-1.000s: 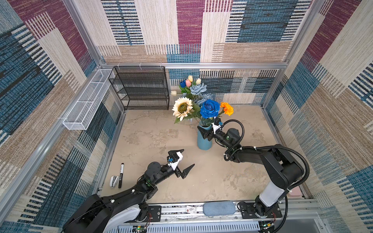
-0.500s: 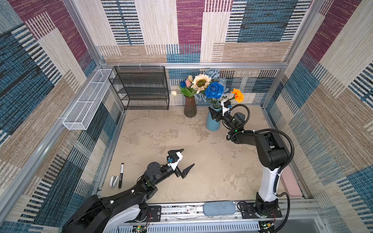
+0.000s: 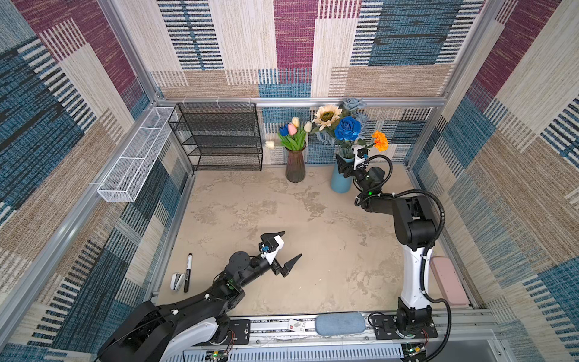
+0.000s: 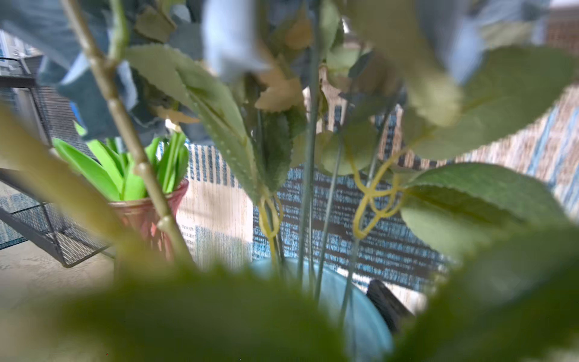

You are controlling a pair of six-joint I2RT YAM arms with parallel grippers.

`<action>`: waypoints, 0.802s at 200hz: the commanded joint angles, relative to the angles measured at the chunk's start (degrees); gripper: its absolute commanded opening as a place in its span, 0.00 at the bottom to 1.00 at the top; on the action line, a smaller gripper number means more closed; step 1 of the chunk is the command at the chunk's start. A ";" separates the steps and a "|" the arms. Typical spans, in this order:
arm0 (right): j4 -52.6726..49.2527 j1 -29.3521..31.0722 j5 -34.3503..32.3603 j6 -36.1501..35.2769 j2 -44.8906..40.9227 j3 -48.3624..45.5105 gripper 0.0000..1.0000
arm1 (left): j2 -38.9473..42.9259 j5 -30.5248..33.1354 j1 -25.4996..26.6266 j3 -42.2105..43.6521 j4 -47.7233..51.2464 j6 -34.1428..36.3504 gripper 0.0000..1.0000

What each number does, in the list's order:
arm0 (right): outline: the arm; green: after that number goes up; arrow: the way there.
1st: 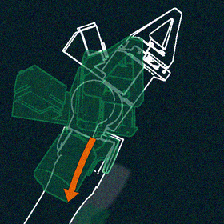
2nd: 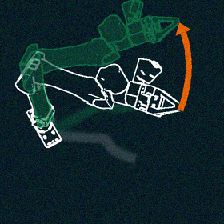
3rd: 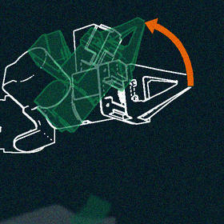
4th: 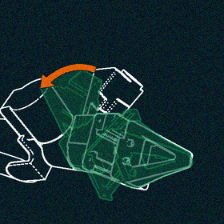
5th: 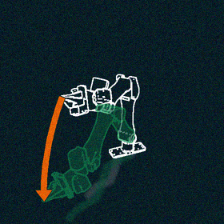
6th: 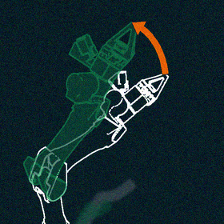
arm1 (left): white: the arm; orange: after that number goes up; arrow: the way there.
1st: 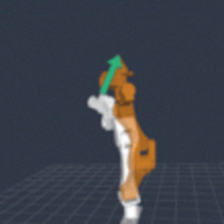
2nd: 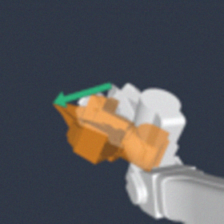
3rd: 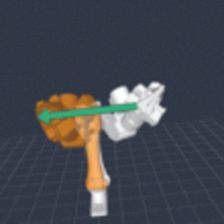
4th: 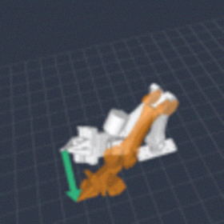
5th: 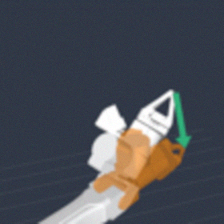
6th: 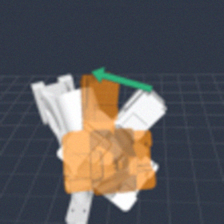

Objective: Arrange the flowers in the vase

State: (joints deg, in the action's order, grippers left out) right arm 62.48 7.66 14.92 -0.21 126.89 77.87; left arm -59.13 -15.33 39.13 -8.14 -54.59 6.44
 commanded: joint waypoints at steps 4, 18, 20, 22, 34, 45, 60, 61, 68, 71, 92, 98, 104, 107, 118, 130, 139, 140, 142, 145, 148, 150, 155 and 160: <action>9.83 -0.03 -2.67 1.46 1.26 2.35 0.31 | -0.06 0.26 -0.03 -0.12 -1.34 2.07 0.99; 9.47 -0.10 -3.39 1.34 2.42 3.34 0.31 | 0.07 0.13 -0.02 -0.12 -1.34 2.01 0.99; 9.58 -0.08 -3.53 1.30 2.58 3.47 0.31 | 0.12 0.08 -0.05 -0.12 -1.32 1.96 0.99; 9.68 -0.05 -3.57 1.23 2.75 3.49 0.31 | 0.15 0.05 -0.03 -0.10 -1.31 1.99 0.99; 9.89 -0.02 -4.40 0.45 3.44 3.87 0.32 | 0.16 0.09 -0.02 -0.20 -1.16 1.91 0.99; 10.65 -0.02 -5.89 0.27 4.11 4.00 0.34 | 0.07 0.30 -0.05 -0.21 -1.12 1.91 0.99; 10.89 -0.04 -5.88 -0.35 4.98 4.66 0.37 | -0.10 0.36 -0.07 -0.14 -1.39 1.91 0.99; 10.77 -0.03 -5.78 -0.38 5.00 4.84 0.38 | -0.10 0.37 -0.05 -0.13 -1.44 1.91 0.99; 9.99 -0.04 -5.23 -0.56 5.50 5.64 0.39 | -0.10 0.30 -0.02 -0.12 -1.54 1.91 0.99; 9.74 -0.06 -4.91 -0.58 5.70 6.07 0.39 | -0.10 0.31 -0.05 -0.12 -1.56 1.91 0.99; 7.76 -0.03 -4.06 -0.50 6.70 8.41 0.43 | -0.37 0.07 -0.02 -0.21 -1.64 1.89 0.99; 7.93 -0.04 -3.94 -0.50 6.79 8.44 0.49 | -0.45 0.12 -0.02 -0.27 -1.65 1.91 0.99; 8.33 -0.05 -3.94 -0.50 6.86 8.36 0.55 | -0.46 0.19 -0.02 -0.21 -1.61 1.91 0.99; 8.35 -0.02 -4.05 -0.50 6.88 8.36 0.59 | -0.46 0.26 -0.02 -0.21 -1.66 1.89 0.99; 8.37 -0.02 -4.35 -0.57 6.98 8.39 0.70 | -0.35 0.46 -0.02 -0.21 -1.53 2.00 0.99; 8.88 -0.02 -4.38 -0.97 6.95 8.02 0.82 | -0.06 0.48 -0.02 -0.21 -1.23 2.00 0.99; 8.94 -0.01 -4.29 -1.19 6.67 7.71 0.87 | 0.06 0.48 -0.02 -0.34 -0.81 2.08 0.99; 8.91 -0.06 -4.24 -1.20 6.64 7.68 0.88 | 0.07 0.48 -0.02 -0.36 -0.75 2.08 0.99; 8.87 -0.03 -4.21 -1.26 6.56 7.59 0.89 | 0.07 0.48 -0.02 -0.38 -0.71 2.09 0.99; 8.81 -0.02 -4.12 -1.28 6.41 7.45 0.91 | 0.02 0.48 -0.07 -0.38 -0.60 2.09 0.99; 8.85 -0.07 -3.97 -1.35 6.25 7.28 0.93 | -0.01 0.56 -0.03 -0.47 -0.58 2.09 0.99; 8.88 -0.07 -3.90 -1.37 6.15 7.18 0.94 | -0.02 0.56 -0.02 -0.47 -0.56 2.04 0.99; 8.79 -0.02 -3.72 -1.46 5.90 6.90 0.96 | -0.09 0.67 -0.02 -0.47 -0.58 2.09 0.99; 8.75 -0.03 -3.67 -1.61 5.60 6.59 0.97 | -0.17 0.89 -0.02 -0.47 -0.66 2.01 0.99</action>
State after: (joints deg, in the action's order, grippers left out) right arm 67.57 7.64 10.92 -1.02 133.71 85.32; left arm -59.24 -15.18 39.11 -8.14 -54.59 7.29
